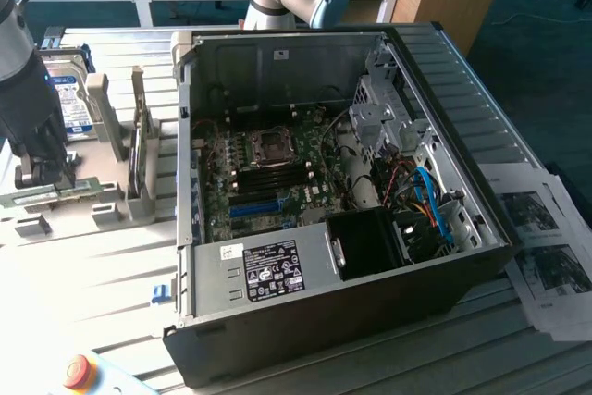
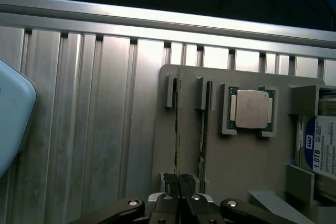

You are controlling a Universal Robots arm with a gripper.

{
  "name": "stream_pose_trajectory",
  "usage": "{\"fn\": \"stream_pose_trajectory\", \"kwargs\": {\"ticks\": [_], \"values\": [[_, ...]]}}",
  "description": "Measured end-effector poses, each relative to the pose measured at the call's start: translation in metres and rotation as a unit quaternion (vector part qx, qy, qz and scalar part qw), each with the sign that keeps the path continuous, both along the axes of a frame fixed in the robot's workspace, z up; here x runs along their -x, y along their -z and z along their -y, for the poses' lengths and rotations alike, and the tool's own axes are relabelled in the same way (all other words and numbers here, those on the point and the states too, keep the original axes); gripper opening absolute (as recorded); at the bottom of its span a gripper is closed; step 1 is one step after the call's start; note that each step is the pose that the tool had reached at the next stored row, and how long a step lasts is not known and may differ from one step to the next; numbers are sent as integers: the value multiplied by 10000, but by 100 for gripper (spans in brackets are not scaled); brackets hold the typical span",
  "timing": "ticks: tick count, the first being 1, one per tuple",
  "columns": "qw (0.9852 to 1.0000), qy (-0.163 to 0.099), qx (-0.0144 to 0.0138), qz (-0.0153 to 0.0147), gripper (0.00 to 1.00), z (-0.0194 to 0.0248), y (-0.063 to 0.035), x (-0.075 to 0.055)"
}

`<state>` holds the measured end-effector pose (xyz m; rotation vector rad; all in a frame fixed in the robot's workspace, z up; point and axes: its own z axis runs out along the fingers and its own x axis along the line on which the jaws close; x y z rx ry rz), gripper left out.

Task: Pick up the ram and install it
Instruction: 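Pick up the ram and move it above insertion slot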

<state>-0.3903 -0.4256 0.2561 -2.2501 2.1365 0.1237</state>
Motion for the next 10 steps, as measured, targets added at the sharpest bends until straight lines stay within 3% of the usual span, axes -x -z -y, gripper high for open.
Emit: {"fn": "stream_pose_trajectory", "kwargs": {"ticks": [6, 9, 10], "values": [[10000, 0, 0, 0, 12, 0, -80, 0], [10000, 0, 1, 0, 12, 0, -282, 0], [10000, 0, 0, 0, 12, 0, -296, 0]]}}
